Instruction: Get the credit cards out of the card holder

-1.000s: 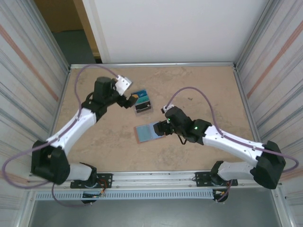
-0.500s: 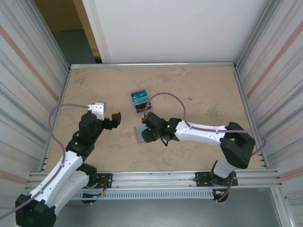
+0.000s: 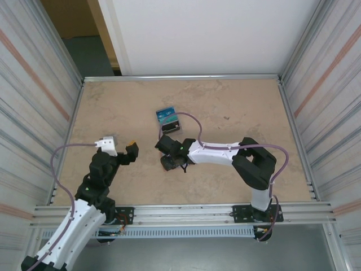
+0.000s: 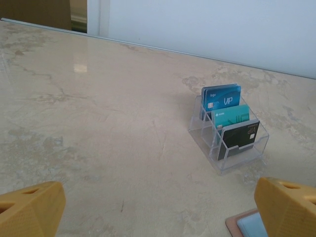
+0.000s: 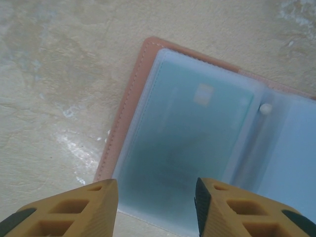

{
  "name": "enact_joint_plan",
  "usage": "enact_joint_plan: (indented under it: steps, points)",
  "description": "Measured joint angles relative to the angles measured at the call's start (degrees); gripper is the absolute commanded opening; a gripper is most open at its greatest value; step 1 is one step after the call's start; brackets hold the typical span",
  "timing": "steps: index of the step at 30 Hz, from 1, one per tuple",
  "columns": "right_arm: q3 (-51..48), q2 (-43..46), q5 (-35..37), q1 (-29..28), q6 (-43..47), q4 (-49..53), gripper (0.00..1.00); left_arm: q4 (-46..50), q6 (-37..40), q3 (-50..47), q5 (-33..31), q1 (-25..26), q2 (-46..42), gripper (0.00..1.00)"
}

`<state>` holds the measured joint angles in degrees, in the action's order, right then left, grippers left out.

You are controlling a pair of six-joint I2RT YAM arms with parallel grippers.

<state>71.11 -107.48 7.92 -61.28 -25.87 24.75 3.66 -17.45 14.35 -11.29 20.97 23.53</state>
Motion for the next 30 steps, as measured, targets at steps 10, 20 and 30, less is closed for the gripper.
enact_joint_plan:
  steps: [10, 20, 30]
  points:
    - [0.39, -1.73, -0.02, 0.00, 0.00, 0.61, 0.54, -0.09, 0.00, -1.51, -0.35, 0.00, 0.20, 0.99]
    - [0.35, -1.75, -1.84, 0.66, -0.11, -0.52, 0.57, -0.09, -0.02, -1.51, -0.13, 0.00, 3.19, 0.99]
    - [0.07, -2.45, -3.04, 1.64, -0.31, -1.40, 0.56, -0.11, -0.04, -1.36, 1.62, 0.00, 6.58, 0.99]
